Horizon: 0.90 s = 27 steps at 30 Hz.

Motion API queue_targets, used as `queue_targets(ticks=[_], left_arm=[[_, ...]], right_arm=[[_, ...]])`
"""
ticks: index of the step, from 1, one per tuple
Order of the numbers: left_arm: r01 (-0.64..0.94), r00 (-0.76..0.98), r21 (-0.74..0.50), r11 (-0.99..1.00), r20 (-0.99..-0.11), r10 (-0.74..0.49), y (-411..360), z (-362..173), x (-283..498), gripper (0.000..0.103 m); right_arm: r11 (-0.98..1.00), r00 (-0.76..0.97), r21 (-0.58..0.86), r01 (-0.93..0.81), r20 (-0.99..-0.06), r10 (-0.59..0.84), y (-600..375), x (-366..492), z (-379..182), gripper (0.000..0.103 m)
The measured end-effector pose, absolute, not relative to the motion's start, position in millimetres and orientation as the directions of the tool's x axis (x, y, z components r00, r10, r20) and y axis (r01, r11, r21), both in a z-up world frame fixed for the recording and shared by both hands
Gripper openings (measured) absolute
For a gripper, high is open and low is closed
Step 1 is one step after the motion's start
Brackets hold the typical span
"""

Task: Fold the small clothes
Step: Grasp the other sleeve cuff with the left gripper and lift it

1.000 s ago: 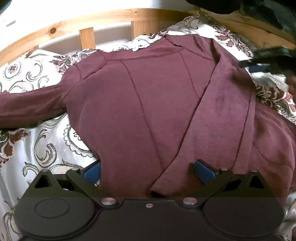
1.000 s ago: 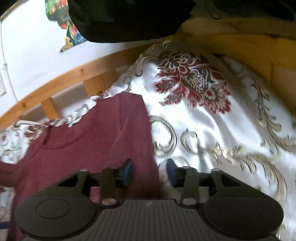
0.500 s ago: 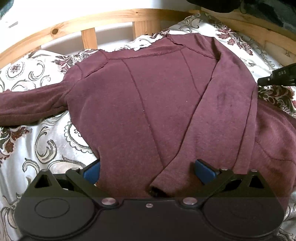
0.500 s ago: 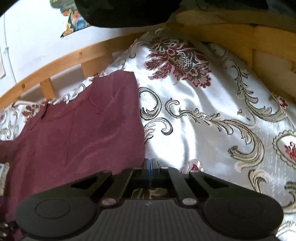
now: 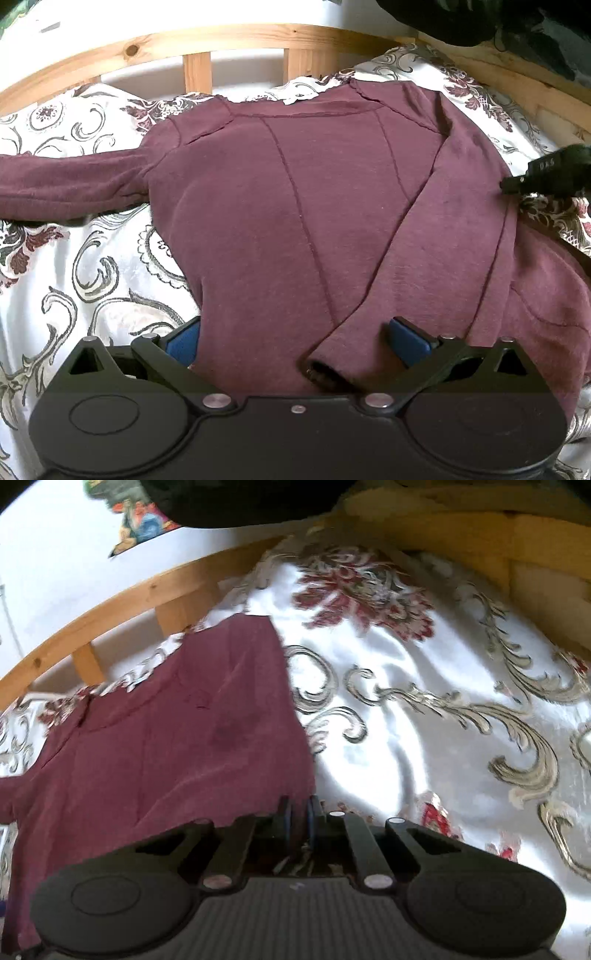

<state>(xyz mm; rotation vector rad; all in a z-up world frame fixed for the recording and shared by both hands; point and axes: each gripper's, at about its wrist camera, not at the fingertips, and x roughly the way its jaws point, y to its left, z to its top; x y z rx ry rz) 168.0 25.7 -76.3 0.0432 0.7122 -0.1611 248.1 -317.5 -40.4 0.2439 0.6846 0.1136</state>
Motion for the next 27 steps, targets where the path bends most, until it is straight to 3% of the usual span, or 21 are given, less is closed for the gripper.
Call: queue_targets(ticks=[2, 4, 6, 7, 12, 15, 22, 27], left_arm=[[0.161, 0.740, -0.013, 0.987, -0.660, -0.129, 26, -75, 169, 0.103], [0.146, 0.730, -0.003, 0.989, -0.674, -0.110, 29, -69, 170, 0.102], [0.108, 0.733, 0.017, 0.994, -0.677, -0.068, 35, -60, 170, 0.102], [0.072, 0.741, 0.036, 0.997, -0.671, -0.029, 40, -54, 171, 0.102], [-0.145, 0.777, 0.047, 0.988, -0.613, 0.143, 83, -23, 180, 0.102], [-0.301, 0.785, -0.018, 0.954, -0.572, 0.237, 127, 0, 182, 0.102], [-0.600, 0.722, -0.143, 0.787, -0.519, 0.457, 243, 49, 172, 0.102], [-0.711, 0.644, -0.104, 0.695, -0.491, 0.586, 325, 65, 171, 0.102]], right_arm=[[0.969, 0.764, 0.243, -0.037, -0.618, 0.184, -315, 246, -40, 0.017], [0.968, 0.773, 0.247, -0.046, -0.604, 0.191, -314, 237, -35, 0.031], [0.970, 0.787, 0.235, -0.069, -0.584, 0.198, -310, 222, -28, 0.054], [0.971, 0.794, 0.223, -0.087, -0.573, 0.203, -306, 213, -25, 0.058], [0.953, 0.804, 0.201, -0.225, -0.514, 0.299, -280, 167, -12, 0.095], [0.922, 0.785, 0.223, -0.316, -0.485, 0.386, -257, 143, -9, 0.103], [0.858, 0.699, 0.251, -0.448, -0.501, 0.511, -215, 110, -14, 0.103], [0.839, 0.673, 0.272, -0.471, -0.505, 0.541, -208, 101, -17, 0.103]])
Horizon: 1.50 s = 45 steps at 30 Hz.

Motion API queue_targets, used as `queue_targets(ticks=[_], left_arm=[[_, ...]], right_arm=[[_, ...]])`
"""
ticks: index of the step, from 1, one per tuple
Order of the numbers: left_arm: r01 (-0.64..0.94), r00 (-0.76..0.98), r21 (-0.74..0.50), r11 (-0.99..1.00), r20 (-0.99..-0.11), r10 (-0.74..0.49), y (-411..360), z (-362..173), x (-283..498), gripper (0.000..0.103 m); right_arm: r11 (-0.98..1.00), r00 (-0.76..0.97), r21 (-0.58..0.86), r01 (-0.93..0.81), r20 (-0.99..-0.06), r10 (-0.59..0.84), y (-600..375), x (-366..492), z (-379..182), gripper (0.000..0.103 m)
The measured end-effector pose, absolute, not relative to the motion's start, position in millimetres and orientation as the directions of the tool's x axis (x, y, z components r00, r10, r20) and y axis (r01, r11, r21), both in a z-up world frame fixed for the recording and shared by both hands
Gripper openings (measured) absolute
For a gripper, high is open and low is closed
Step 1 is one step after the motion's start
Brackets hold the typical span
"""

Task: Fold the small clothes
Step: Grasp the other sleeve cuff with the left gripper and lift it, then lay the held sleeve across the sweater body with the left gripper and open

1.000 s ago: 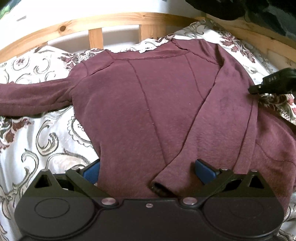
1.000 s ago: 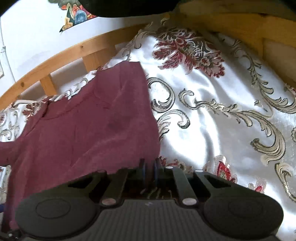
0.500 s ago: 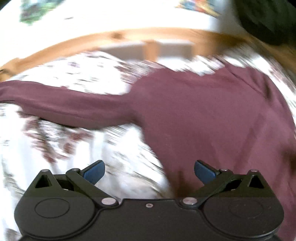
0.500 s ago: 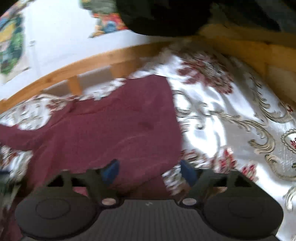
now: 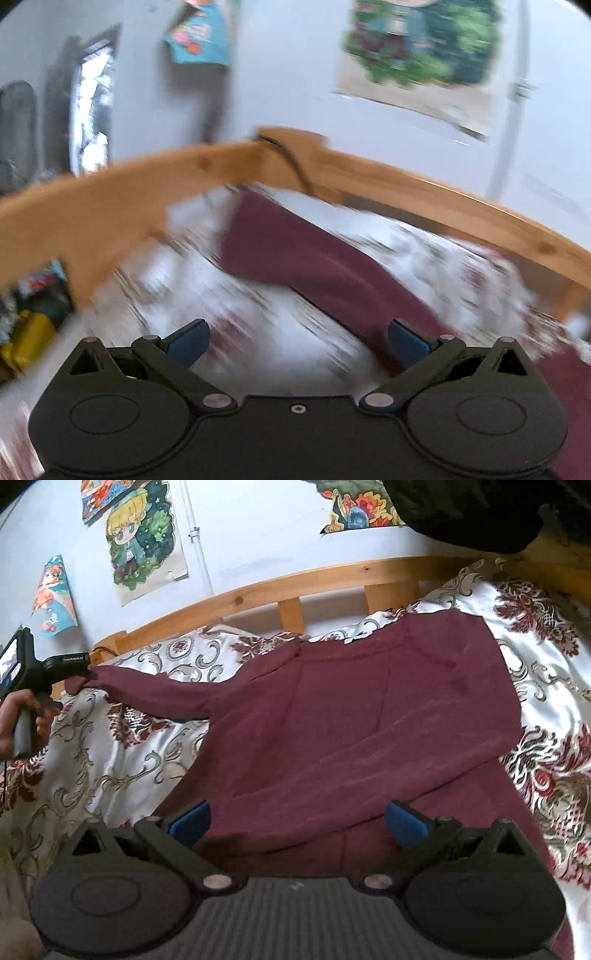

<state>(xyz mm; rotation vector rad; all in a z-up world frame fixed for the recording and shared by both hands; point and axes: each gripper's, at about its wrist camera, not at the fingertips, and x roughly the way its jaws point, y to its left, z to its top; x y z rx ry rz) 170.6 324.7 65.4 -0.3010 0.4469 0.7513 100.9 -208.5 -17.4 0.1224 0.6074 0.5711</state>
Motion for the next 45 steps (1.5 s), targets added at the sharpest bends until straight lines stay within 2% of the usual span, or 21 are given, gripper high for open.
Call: queue_targets(ticks=[5, 9, 11, 12, 13, 14, 16, 21, 26, 31, 38, 45], left_arm=[[-0.694, 0.630, 0.048, 0.719, -0.443, 0.638, 369, 82, 180, 0.099], [-0.646, 0.674, 0.059, 0.761, -0.425, 0.605, 385, 91, 186, 0.089], [-0.612, 0.699, 0.039, 0.790, -0.442, 0.563, 392, 93, 191, 0.070], [-0.598, 0.704, 0.021, 0.801, -0.464, 0.538, 395, 93, 194, 0.035], [-0.594, 0.698, 0.002, 0.805, -0.497, 0.516, 400, 92, 197, 0.016], [-0.598, 0.690, -0.021, 0.801, -0.523, 0.501, 403, 94, 197, 0.015], [-0.594, 0.702, -0.042, 0.804, -0.516, 0.491, 399, 100, 194, 0.007], [-0.505, 0.758, -0.077, 0.859, -0.515, 0.400, 377, 142, 186, 0.006], [-0.364, 0.797, -0.125, 0.923, -0.555, 0.239, 338, 200, 178, 0.006], [-0.198, 0.852, -0.153, 0.968, -0.515, 0.094, 276, 229, 172, 0.006], [0.097, 0.883, -0.161, 0.982, -0.442, -0.160, 167, 239, 173, 0.006], [0.360, 0.763, -0.243, 0.901, -0.479, -0.434, 65, 202, 190, 0.006]], right_arm=[[0.838, 0.662, 0.281, -0.468, -0.516, 0.543, -215, 98, -23, 0.103], [0.846, 0.660, 0.298, -0.443, -0.530, 0.533, -220, 100, -29, 0.103], [0.851, 0.660, 0.306, -0.427, -0.538, 0.525, -223, 100, -31, 0.103], [0.852, 0.660, 0.309, -0.423, -0.539, 0.523, -224, 100, -32, 0.103], [0.853, 0.660, 0.311, -0.420, -0.540, 0.522, -225, 100, -32, 0.103], [0.854, 0.661, 0.312, -0.417, -0.540, 0.521, -226, 99, -32, 0.103], [0.856, 0.666, 0.313, -0.411, -0.539, 0.516, -227, 98, -32, 0.103], [0.856, 0.673, 0.309, -0.415, -0.529, 0.517, -228, 97, -28, 0.103], [0.850, 0.673, 0.313, -0.423, -0.519, 0.526, -227, 96, -25, 0.103], [0.846, 0.678, 0.322, -0.425, -0.506, 0.533, -230, 95, -23, 0.103], [0.854, 0.703, 0.317, -0.413, -0.485, 0.520, -244, 89, -19, 0.103], [0.882, 0.742, 0.320, -0.346, -0.483, 0.466, -273, 84, -20, 0.103]])
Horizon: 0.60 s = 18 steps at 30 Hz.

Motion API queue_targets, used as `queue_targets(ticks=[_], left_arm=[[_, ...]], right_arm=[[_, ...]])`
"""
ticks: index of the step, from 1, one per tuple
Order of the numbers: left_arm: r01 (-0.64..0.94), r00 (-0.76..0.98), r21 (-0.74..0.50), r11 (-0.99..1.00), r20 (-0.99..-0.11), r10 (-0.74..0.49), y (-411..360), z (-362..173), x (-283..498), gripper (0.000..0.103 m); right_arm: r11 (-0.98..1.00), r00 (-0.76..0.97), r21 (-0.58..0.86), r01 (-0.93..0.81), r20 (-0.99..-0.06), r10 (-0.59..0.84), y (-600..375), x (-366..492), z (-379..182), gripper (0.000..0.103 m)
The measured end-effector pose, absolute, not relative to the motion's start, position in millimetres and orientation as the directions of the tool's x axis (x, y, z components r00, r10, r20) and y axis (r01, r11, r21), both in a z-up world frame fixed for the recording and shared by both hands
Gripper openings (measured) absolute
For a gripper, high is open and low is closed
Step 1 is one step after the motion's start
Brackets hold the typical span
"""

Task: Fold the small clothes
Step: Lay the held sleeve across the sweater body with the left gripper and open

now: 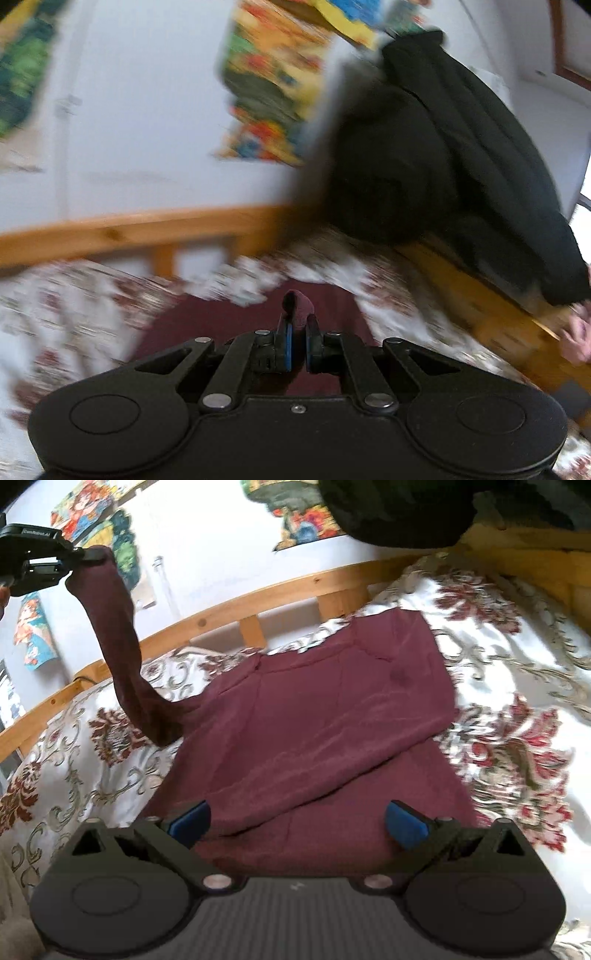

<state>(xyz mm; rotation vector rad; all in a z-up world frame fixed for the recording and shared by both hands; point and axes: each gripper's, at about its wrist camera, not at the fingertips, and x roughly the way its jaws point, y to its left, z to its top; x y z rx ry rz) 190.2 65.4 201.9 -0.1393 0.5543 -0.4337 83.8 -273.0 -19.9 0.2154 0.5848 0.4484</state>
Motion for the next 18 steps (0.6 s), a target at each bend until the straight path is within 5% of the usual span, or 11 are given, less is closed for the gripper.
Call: queue_targets(ticks=[7, 18], left_arm=[[0.420, 0.648, -0.358, 0.834, -0.525, -0.552, -3, 114, 203, 0.006], [0.363, 0.566, -0.419, 0.832, -0.610, -0.554, -45, 11, 195, 0.008]], right_arm=[[0.918, 0.781, 0.319, -0.235, -0.501, 0.374, -314, 76, -24, 0.103], [0.941, 0.790, 0.317, -0.119, -0.544, 0.283, -345, 61, -35, 0.103]])
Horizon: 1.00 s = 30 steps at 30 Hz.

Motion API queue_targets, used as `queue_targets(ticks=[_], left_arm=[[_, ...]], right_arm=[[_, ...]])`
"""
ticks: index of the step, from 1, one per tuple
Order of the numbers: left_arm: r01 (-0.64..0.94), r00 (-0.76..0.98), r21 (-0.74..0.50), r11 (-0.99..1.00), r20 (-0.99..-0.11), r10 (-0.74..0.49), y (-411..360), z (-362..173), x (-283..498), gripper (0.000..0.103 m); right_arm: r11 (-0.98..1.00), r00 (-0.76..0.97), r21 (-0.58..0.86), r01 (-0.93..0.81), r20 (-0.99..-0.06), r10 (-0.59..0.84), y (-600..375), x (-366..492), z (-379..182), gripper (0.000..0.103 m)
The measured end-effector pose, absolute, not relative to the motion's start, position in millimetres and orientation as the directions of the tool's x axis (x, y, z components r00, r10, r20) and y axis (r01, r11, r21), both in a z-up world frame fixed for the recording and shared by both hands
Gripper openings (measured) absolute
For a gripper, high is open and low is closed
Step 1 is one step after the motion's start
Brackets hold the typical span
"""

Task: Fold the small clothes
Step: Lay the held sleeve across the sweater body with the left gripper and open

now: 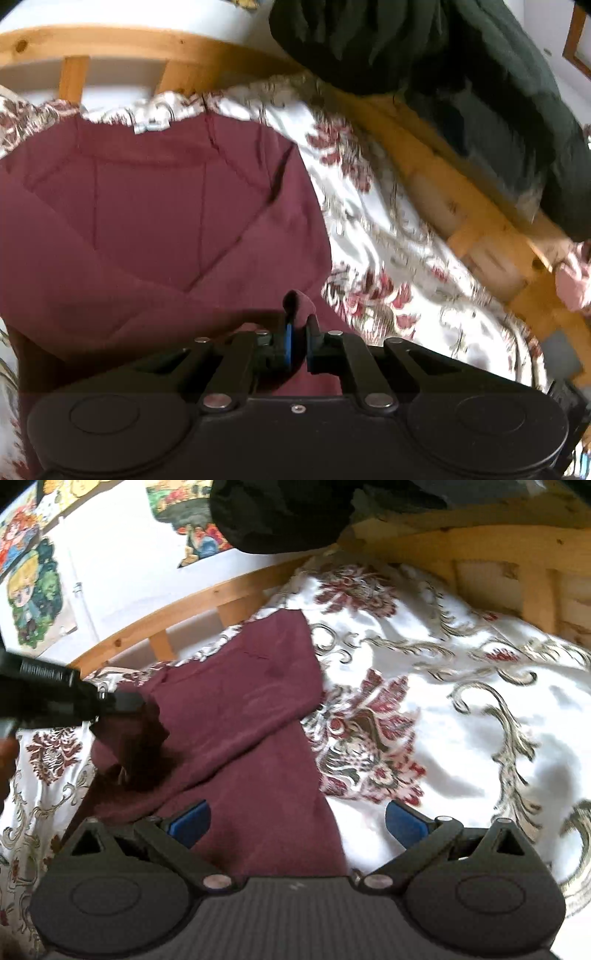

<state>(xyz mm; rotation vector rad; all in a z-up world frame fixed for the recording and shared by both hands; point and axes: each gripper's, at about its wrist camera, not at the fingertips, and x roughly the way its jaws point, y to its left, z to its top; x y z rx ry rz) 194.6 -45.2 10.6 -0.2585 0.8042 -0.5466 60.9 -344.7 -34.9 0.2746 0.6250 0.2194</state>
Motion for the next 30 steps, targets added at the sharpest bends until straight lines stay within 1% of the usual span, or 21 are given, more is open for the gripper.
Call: queue_targets(ticks=[2, 3, 4, 5, 6, 7, 10, 11, 13, 16, 19, 22, 24, 26, 29, 30], left_arm=[[0.367, 0.543, -0.416, 0.832, -0.630, -0.555, -47, 3, 195, 0.015], [0.365, 0.514, -0.437, 0.822, -0.641, -0.569, -46, 0, 196, 0.023], [0.358, 0.477, -0.473, 0.805, -0.649, -0.593, -43, -1, 196, 0.035], [0.342, 0.444, -0.512, 0.788, -0.651, -0.615, -39, -1, 197, 0.042], [0.325, 0.429, -0.539, 0.777, -0.648, -0.629, -35, -1, 198, 0.057], [0.312, 0.425, -0.556, 0.770, -0.644, -0.637, -30, 2, 196, 0.070], [0.325, 0.436, -0.544, 0.774, -0.640, -0.633, -15, 13, 187, 0.082], [0.335, 0.442, -0.528, 0.780, -0.643, -0.625, -10, 17, 184, 0.084], [0.337, 0.478, -0.482, 0.809, -0.652, -0.588, 8, 23, 177, 0.094], [0.282, 0.558, -0.406, 0.870, -0.668, -0.492, 39, 22, 173, 0.097], [0.158, 0.639, -0.346, 0.925, -0.679, -0.362, 72, 14, 181, 0.097], [0.034, 0.690, -0.314, 0.949, -0.679, -0.249, 105, 3, 196, 0.097], [-0.025, 0.729, -0.305, 0.952, -0.657, -0.192, 125, -2, 206, 0.096], [-0.053, 0.758, -0.318, 0.947, -0.629, -0.169, 140, -9, 218, 0.095], [-0.052, 0.774, -0.367, 0.929, -0.602, -0.195, 156, -18, 235, 0.087], [-0.047, 0.774, -0.389, 0.920, -0.597, -0.213, 161, -21, 242, 0.083]], right_arm=[[0.942, 0.787, 0.317, -0.112, -0.551, 0.279, -345, 60, -37, 0.103], [0.942, 0.785, 0.317, -0.110, -0.553, 0.278, -344, 59, -37, 0.103], [0.942, 0.784, 0.316, -0.109, -0.556, 0.277, -344, 59, -38, 0.103], [0.943, 0.783, 0.315, -0.107, -0.558, 0.275, -343, 59, -38, 0.103], [0.944, 0.782, 0.314, -0.104, -0.561, 0.273, -342, 60, -39, 0.103], [0.944, 0.779, 0.313, -0.101, -0.565, 0.271, -340, 61, -39, 0.103], [0.945, 0.775, 0.310, -0.101, -0.571, 0.270, -332, 67, -39, 0.103], [0.945, 0.775, 0.310, -0.106, -0.570, 0.274, -329, 69, -38, 0.103], [0.944, 0.777, 0.305, -0.127, -0.561, 0.286, -319, 72, -35, 0.103], [0.945, 0.773, 0.284, -0.164, -0.558, 0.302, -303, 77, -32, 0.103], [0.945, 0.762, 0.268, -0.187, -0.567, 0.312, -290, 83, -31, 0.103], [0.947, 0.759, 0.257, -0.194, -0.572, 0.311, -279, 86, -31, 0.103], [0.949, 0.759, 0.245, -0.197, -0.575, 0.306, -274, 88, -31, 0.103], [0.952, 0.758, 0.229, -0.203, -0.578, 0.301, -269, 90, -31, 0.103], [0.956, 0.761, 0.216, -0.199, -0.581, 0.290, -265, 95, -30, 0.103], [0.958, 0.763, 0.212, -0.192, -0.582, 0.282, -264, 97, -30, 0.103]])
